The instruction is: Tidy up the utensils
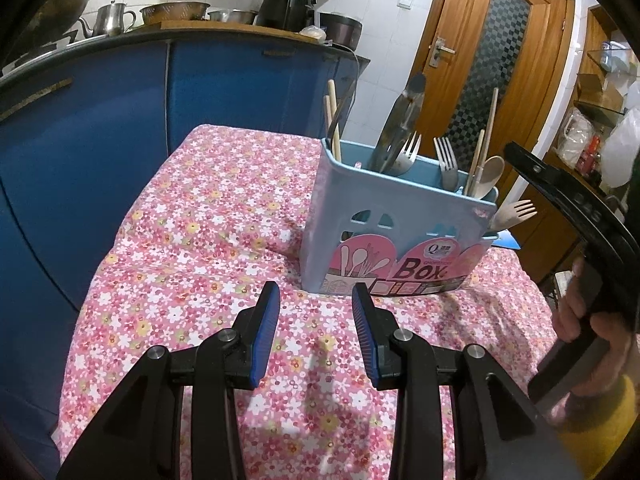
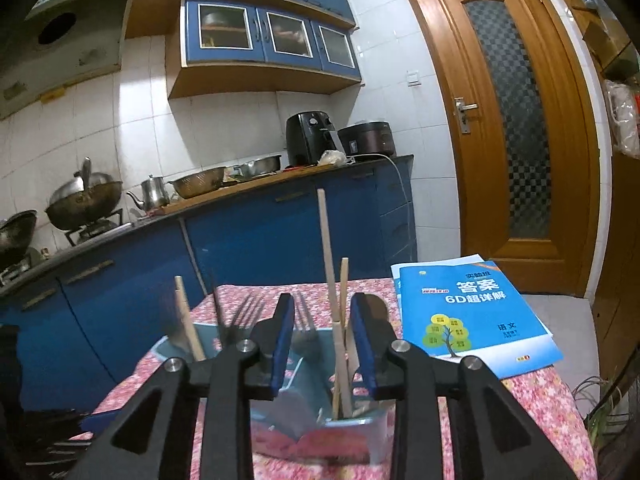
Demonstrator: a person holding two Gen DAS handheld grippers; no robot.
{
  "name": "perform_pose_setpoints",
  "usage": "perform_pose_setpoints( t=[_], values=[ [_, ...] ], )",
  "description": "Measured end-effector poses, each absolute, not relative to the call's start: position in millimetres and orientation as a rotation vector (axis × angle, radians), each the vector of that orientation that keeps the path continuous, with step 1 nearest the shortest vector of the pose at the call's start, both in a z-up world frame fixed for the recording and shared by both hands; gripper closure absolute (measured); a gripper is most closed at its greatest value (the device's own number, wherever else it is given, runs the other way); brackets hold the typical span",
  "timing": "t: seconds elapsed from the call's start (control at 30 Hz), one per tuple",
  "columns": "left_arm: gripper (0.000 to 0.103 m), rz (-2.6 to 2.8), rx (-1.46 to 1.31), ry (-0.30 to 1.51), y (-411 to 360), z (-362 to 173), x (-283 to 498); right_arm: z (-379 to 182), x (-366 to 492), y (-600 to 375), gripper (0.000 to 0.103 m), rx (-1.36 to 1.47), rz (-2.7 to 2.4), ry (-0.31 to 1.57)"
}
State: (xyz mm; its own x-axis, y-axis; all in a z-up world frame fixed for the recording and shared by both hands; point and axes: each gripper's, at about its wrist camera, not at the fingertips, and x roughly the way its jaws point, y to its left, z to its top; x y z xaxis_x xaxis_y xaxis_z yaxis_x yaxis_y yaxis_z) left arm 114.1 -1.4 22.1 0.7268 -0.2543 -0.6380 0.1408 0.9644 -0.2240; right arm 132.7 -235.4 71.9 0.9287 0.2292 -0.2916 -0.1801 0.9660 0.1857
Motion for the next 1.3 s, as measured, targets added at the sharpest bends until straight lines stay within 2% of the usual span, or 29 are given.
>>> perform_pose_setpoints(
  t=[0.13, 0.3, 0.37, 0.57, 0.6, 0.67, 0.83, 1.03, 1.3],
  values=[
    [0.065, -0.221, -0.17, 0.707, 2, 30, 104, 79, 110, -237, 0.064, 0.173, 0.225, 0.327],
    [0.065, -0.221, -0.168, 0.689, 3, 37, 93, 77, 83, -230, 0.063, 0.149, 0.228, 0.369],
    [0.064, -0.222, -0.165, 0.682, 3, 40, 89, 73, 73, -228, 0.059, 0.154, 0.233, 0.39],
    [0.054, -0.222, -0.145, 0.652, 1, 42, 75, 54, 46, -225, 0.048, 0.161, 0.234, 0.442],
    [0.051, -0.219, -0.138, 0.647, 0, 42, 72, 51, 43, -224, 0.046, 0.159, 0.231, 0.449],
    [0.044, -0.21, -0.126, 0.635, -2, 41, 67, 46, 38, -224, 0.035, 0.156, 0.224, 0.458],
    [0.028, -0.186, -0.1, 0.608, -9, 36, 59, 33, 27, -224, 0.024, 0.144, 0.195, 0.462],
    [0.028, -0.152, -0.084, 0.584, -15, 26, 53, 19, 19, -227, 0.012, 0.163, 0.185, 0.486],
    [0.028, -0.089, -0.033, 0.543, -22, 13, 41, 7, 7, -223, 0.005, 0.141, 0.164, 0.474]
  ],
)
